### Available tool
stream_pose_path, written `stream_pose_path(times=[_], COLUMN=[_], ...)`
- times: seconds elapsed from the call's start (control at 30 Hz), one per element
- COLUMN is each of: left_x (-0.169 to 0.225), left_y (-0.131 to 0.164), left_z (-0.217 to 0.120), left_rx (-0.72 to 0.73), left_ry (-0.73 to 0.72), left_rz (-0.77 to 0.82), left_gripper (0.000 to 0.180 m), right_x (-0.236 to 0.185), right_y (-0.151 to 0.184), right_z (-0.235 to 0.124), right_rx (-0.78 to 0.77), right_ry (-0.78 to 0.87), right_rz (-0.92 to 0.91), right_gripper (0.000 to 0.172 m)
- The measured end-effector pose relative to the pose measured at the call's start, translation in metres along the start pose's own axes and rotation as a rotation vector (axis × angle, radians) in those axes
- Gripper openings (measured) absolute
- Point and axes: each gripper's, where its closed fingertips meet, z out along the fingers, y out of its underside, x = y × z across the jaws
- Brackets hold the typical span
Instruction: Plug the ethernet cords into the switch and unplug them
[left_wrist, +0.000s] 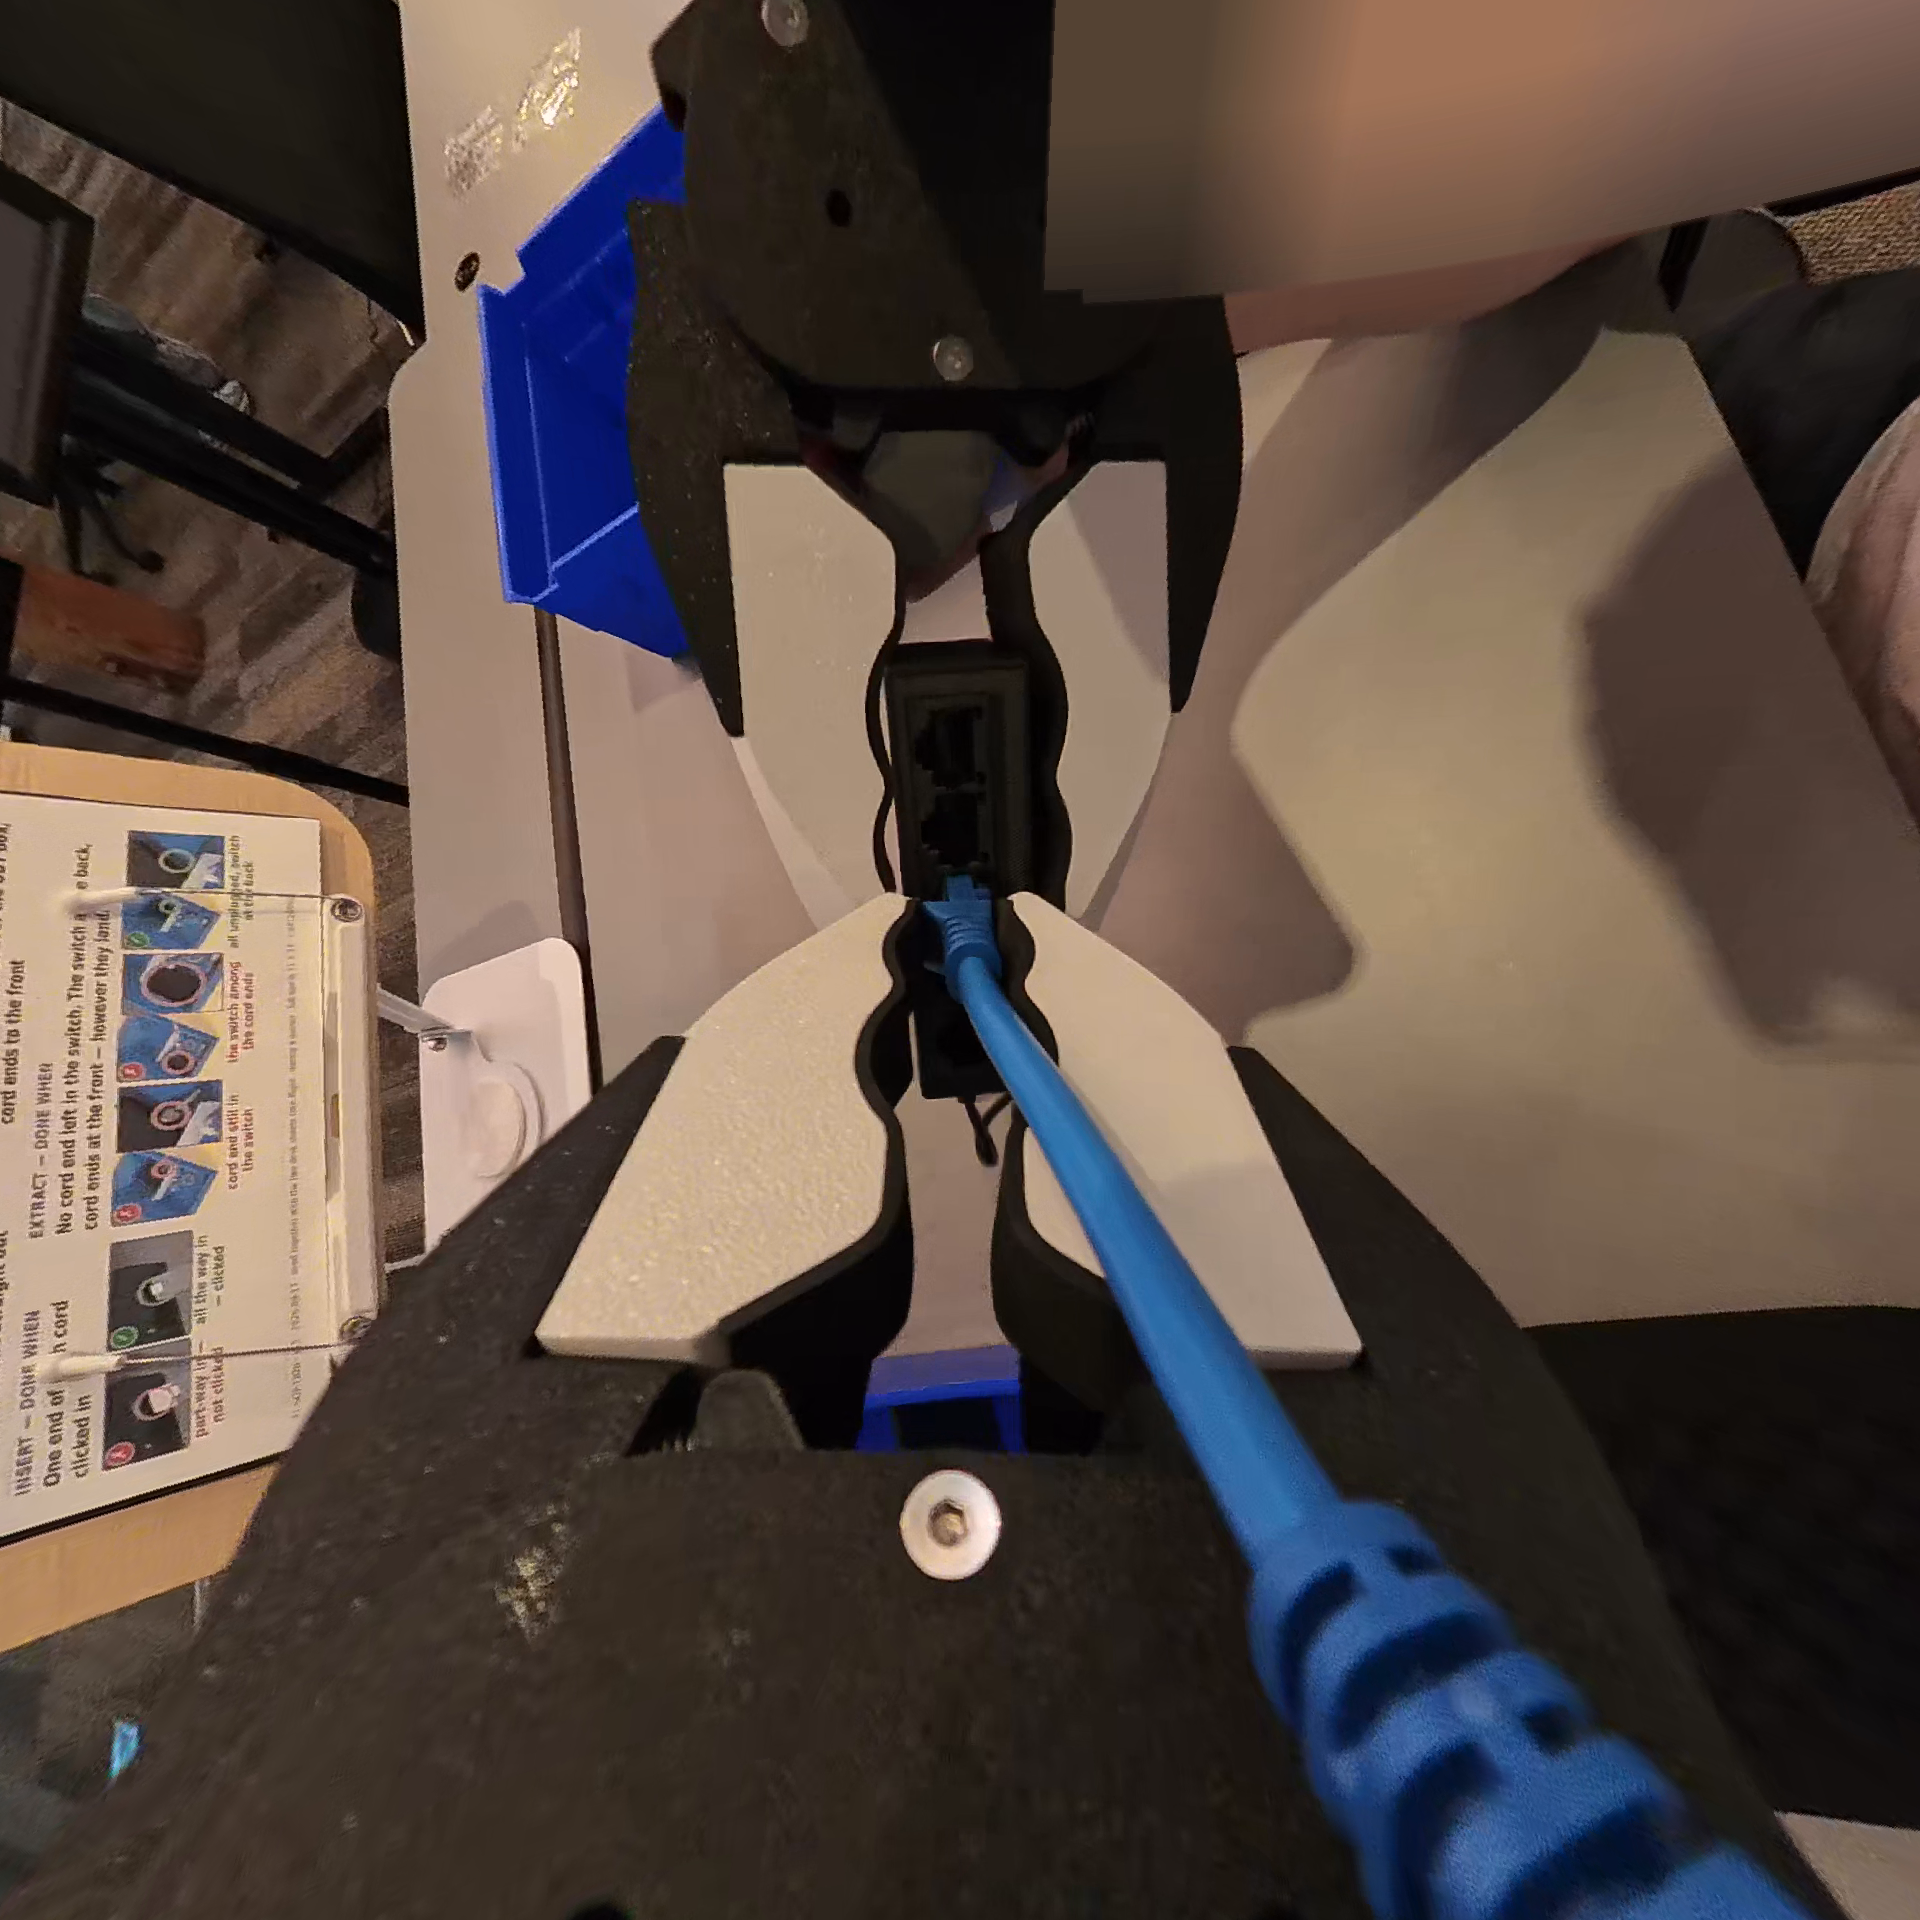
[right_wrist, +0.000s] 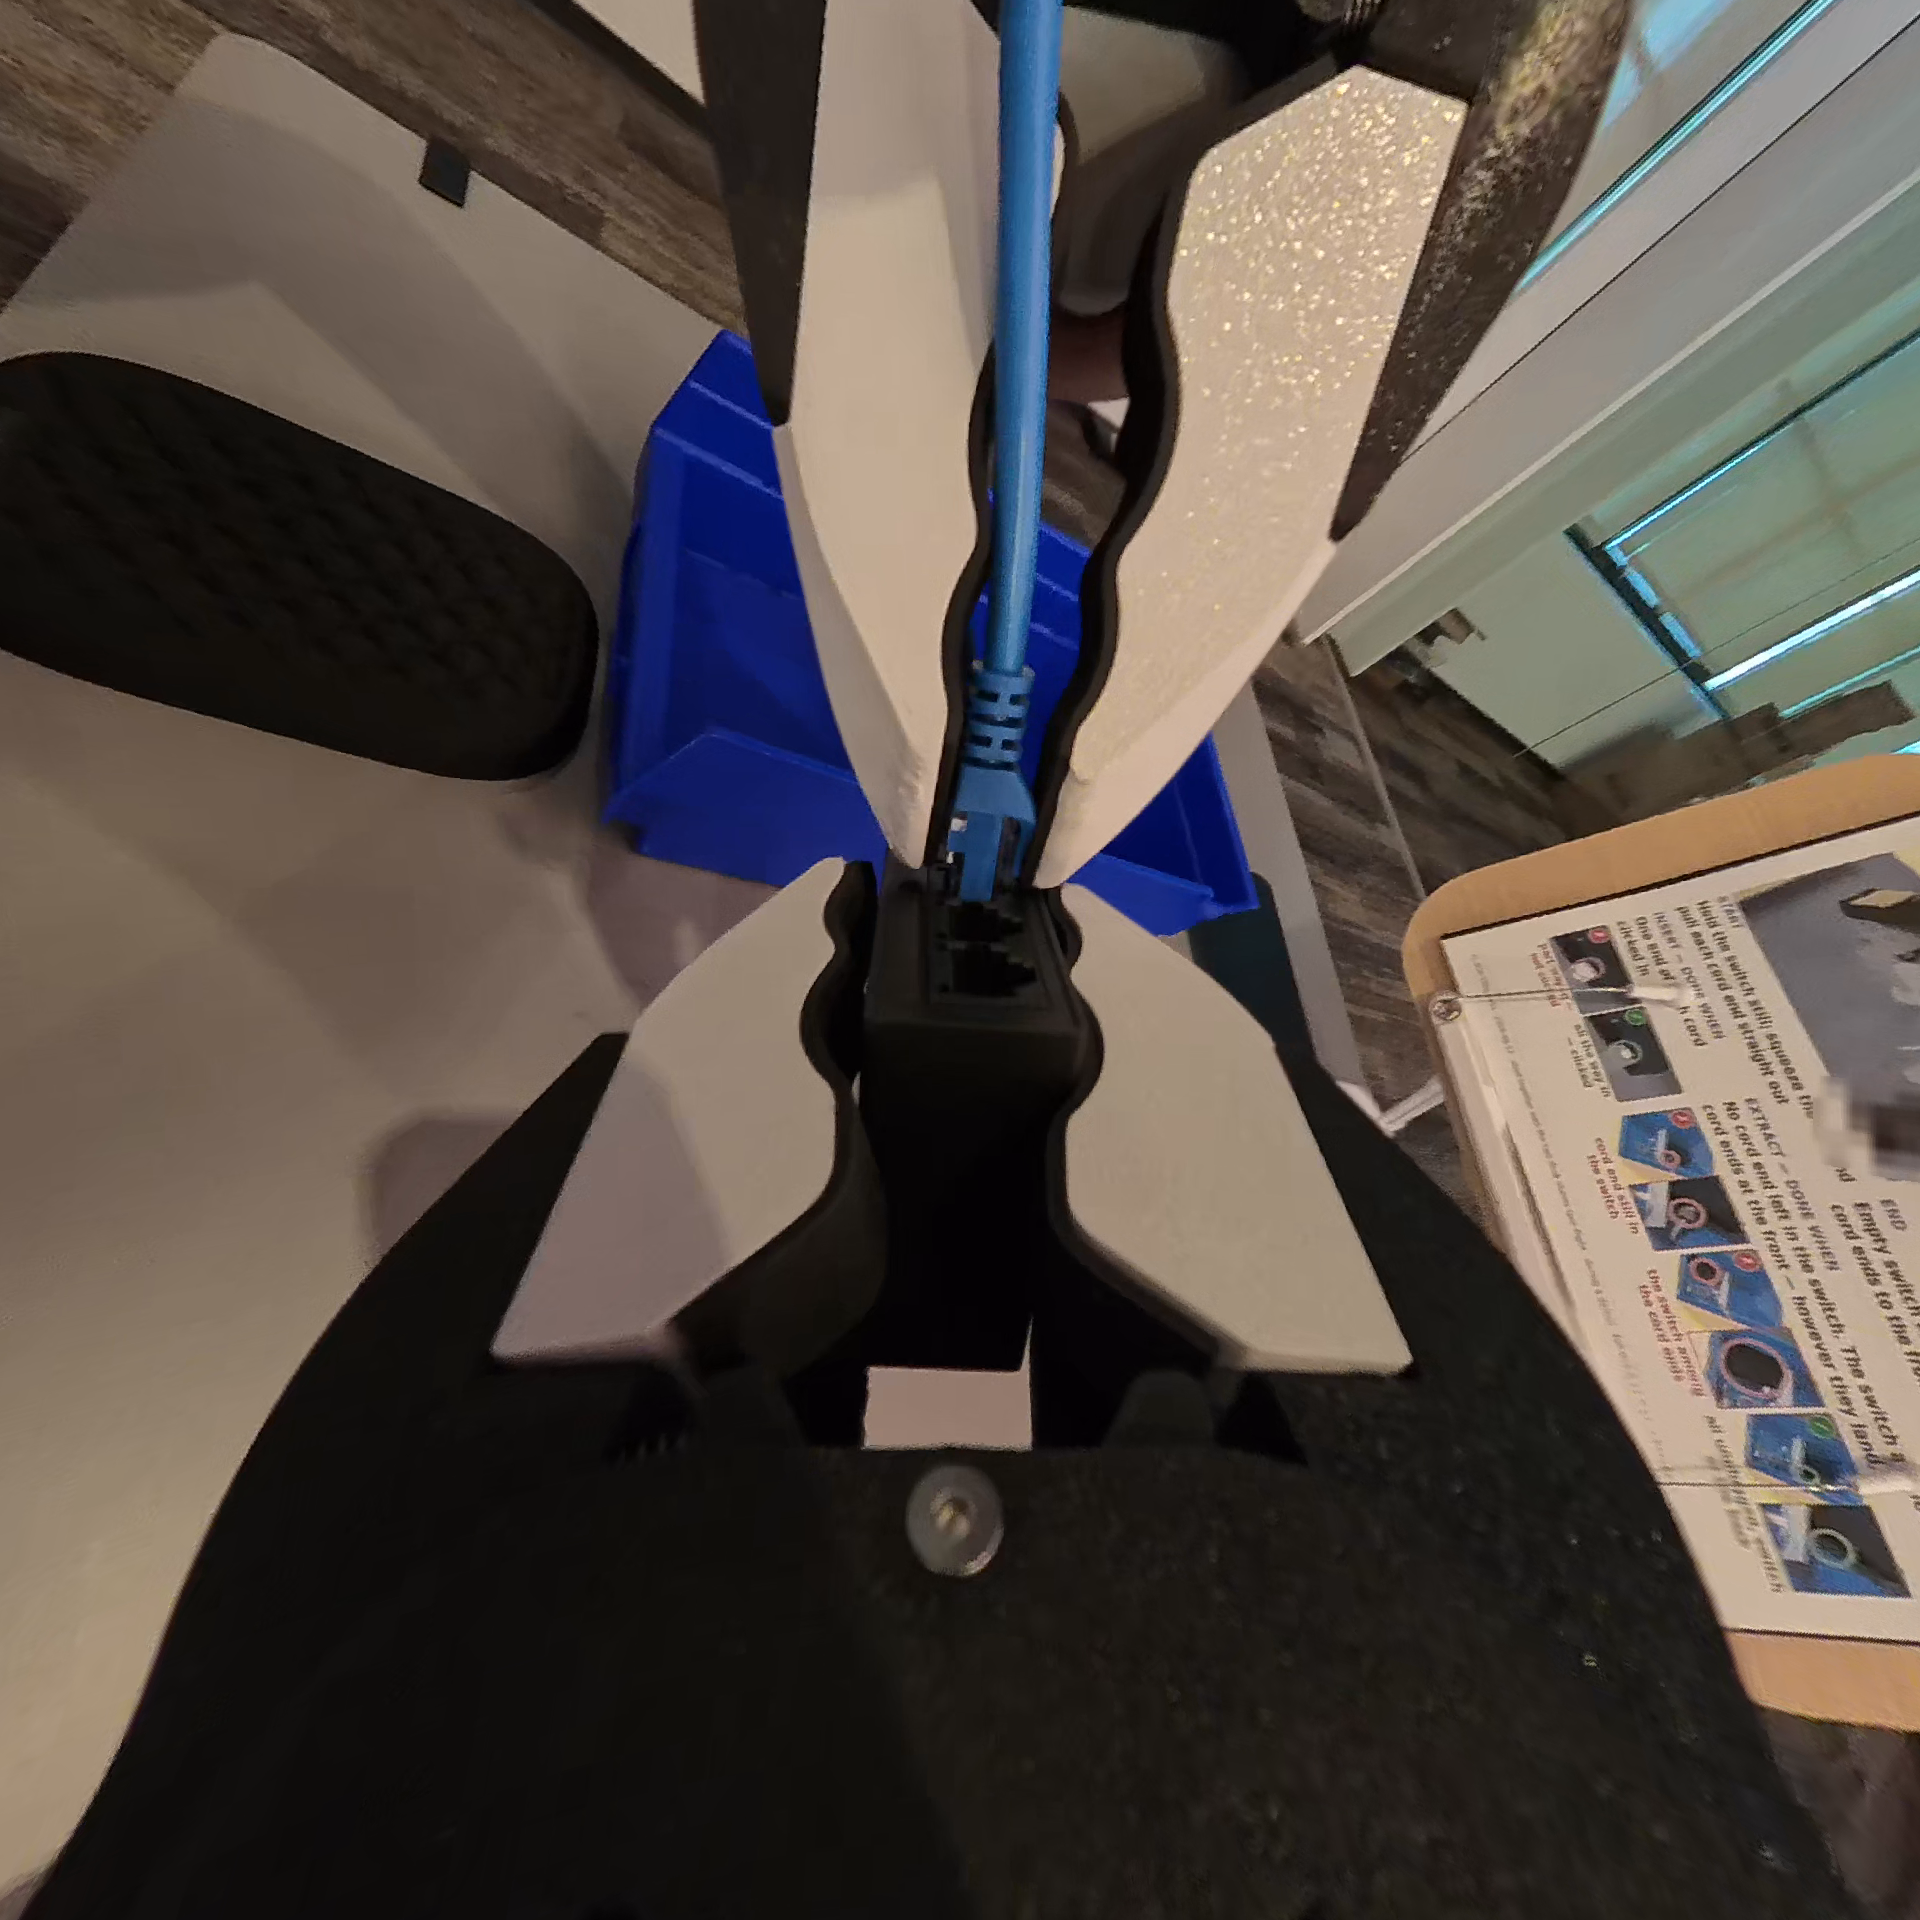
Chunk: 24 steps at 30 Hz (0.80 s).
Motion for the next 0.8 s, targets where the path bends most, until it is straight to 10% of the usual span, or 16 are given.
stream_pose_path(times=[0.03, 0.8], left_x=[0.0, -0.002], left_y=[0.0, 0.005], left_z=[-0.001, -0.008], left_rx=[0.003, -0.077], left_ry=[0.001, -0.027], left_rz=[-0.002, -0.018], left_gripper=[0.013, 0.012], right_x=[-0.001, 0.002], right_y=[0.0, -0.005], right_z=[0.0, 0.007], right_rx=[-0.004, -0.024], right_ry=[-0.005, 0.041], right_rz=[0.003, 0.058], right_gripper=[0.031, 0.031])
